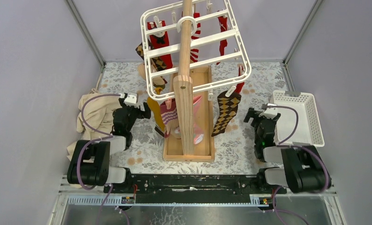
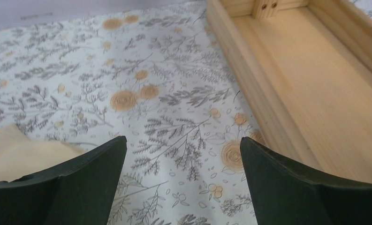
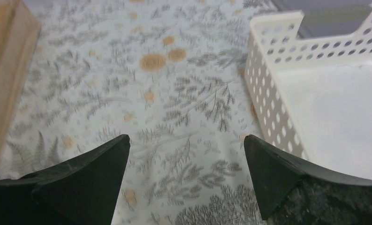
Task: Remove the socks clipped to the hanger
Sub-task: Move the clothesline to the center of the board.
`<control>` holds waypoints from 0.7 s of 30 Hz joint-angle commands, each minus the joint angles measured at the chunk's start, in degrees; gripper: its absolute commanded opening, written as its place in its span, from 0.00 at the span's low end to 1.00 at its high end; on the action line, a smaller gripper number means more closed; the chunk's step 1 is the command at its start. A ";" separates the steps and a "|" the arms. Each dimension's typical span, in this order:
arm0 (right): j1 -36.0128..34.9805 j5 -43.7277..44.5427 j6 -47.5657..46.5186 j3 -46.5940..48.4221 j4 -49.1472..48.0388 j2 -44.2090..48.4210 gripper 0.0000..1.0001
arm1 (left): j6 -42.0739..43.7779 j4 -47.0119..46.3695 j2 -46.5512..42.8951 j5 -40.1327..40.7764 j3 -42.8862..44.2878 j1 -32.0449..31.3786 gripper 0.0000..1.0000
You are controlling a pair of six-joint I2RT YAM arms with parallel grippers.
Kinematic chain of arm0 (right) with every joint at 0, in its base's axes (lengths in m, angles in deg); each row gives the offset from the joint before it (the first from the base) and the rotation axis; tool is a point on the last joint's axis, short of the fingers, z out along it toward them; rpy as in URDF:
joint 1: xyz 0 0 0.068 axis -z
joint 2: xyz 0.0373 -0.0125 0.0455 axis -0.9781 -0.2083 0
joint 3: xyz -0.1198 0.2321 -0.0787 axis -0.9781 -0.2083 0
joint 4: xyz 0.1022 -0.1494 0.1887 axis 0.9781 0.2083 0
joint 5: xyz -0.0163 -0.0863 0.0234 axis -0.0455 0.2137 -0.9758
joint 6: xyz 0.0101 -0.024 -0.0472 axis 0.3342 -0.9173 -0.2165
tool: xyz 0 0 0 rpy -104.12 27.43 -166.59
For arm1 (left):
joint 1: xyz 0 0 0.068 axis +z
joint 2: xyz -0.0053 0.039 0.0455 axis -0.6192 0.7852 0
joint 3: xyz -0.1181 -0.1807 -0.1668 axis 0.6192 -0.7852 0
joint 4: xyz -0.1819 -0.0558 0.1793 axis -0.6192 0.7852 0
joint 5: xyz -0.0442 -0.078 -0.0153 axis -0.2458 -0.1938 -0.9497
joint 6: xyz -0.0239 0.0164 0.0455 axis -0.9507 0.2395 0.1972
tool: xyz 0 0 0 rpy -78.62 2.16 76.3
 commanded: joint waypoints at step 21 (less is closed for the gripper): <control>0.22 -15.31 18.82 32.03 68.41 33.03 1.00 | -26.75 42.95 -16.43 7.25 26.49 -7.54 0.99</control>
